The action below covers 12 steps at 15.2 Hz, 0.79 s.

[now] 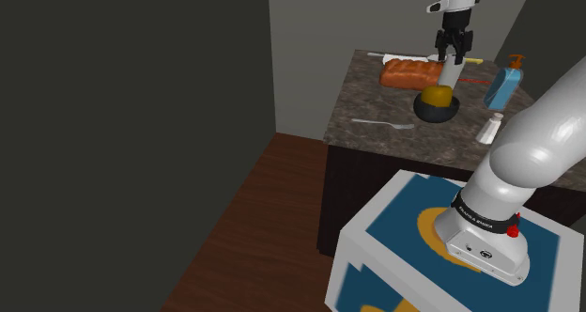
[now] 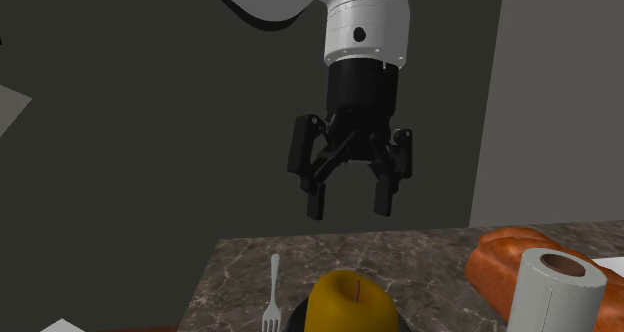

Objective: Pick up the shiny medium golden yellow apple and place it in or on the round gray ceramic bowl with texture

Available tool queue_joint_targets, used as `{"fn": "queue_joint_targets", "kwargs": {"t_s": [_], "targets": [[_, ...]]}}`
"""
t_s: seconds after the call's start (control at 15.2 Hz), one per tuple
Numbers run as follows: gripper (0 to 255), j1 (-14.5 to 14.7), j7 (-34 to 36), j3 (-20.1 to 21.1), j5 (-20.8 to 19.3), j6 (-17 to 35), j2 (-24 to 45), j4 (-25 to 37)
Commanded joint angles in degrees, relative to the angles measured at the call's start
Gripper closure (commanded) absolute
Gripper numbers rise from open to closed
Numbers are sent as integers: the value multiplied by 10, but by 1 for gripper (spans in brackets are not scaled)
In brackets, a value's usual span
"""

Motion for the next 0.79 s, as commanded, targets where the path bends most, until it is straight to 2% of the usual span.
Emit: {"fn": "queue_joint_targets", "kwargs": {"t_s": [0.0,0.2,0.73], "targets": [[0,2,-2,3,3,-18,2,20],[0,8,-9,8,14,-70,13,80],[0,8,-9,8,14,-70,13,80]]}}
